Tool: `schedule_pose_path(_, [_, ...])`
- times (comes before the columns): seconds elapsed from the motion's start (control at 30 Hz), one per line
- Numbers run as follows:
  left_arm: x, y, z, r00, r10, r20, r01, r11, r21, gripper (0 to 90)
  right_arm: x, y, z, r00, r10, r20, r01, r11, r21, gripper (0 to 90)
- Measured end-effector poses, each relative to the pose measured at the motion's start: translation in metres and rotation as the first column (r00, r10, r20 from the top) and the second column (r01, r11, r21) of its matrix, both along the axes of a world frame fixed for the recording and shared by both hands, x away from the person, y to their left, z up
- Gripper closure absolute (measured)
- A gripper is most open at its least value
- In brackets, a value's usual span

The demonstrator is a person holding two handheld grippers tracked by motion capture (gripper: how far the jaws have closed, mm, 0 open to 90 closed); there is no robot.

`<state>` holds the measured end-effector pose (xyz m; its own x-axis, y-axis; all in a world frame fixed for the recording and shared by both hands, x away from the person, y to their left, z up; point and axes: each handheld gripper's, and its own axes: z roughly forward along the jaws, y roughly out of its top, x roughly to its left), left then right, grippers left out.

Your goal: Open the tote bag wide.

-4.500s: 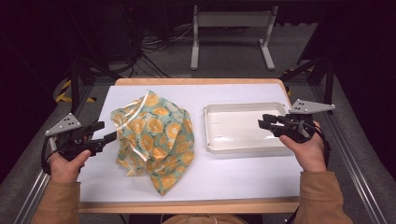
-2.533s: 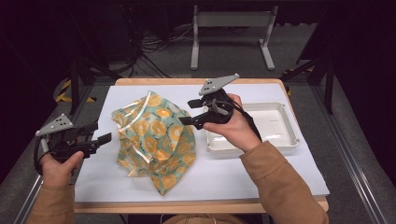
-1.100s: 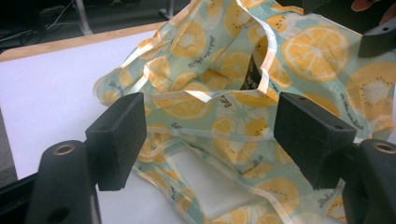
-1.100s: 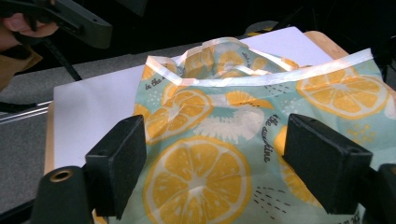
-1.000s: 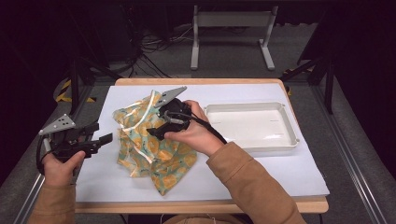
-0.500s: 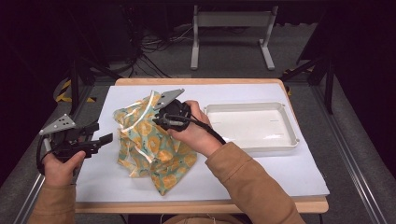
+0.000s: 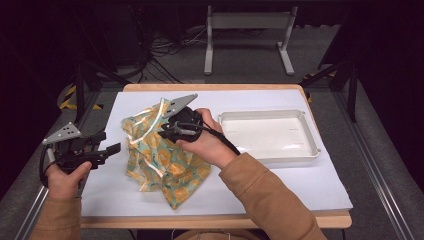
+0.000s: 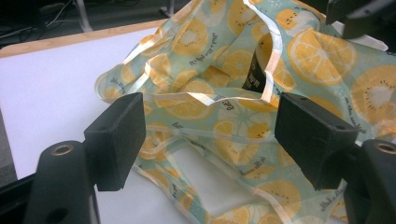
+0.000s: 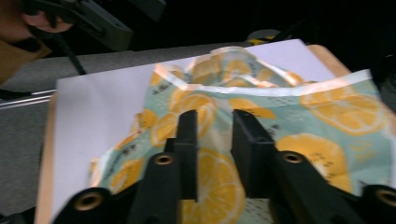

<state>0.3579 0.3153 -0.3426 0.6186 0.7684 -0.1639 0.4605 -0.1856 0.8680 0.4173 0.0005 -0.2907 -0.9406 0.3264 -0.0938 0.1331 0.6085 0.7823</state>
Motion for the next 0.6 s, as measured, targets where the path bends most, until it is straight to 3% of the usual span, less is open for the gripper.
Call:
schedule_pose_path(0.23, [-0.001,0.002,0.0,1.0,0.005,0.0,-0.005,1.0,0.0,25.5,-0.007,0.008,-0.004,0.996,0.012,-0.088,-0.016,0.9993,-0.035,56.5])
schedule_pose_path(0.33, [-0.001,0.001,-0.001,1.0,0.004,-0.001,-0.004,1.0,0.002,25.5,-0.01,0.009,-0.007,0.9957,0.003,-0.092,-0.009,0.9975,-0.07,56.9])
schedule_pose_path(0.5, [0.0,0.0,-0.001,1.0,0.002,-0.003,-0.002,1.0,0.004,25.5,-0.01,0.01,-0.011,0.9935,-0.008,-0.114,-0.008,0.9897,-0.143,87.8])
schedule_pose_path(0.6, [0.0,0.001,-0.001,1.0,0.005,-0.005,-0.005,1.0,0.0,25.5,-0.011,0.01,-0.011,0.9935,-0.006,-0.114,-0.012,0.9877,-0.156,90.0])
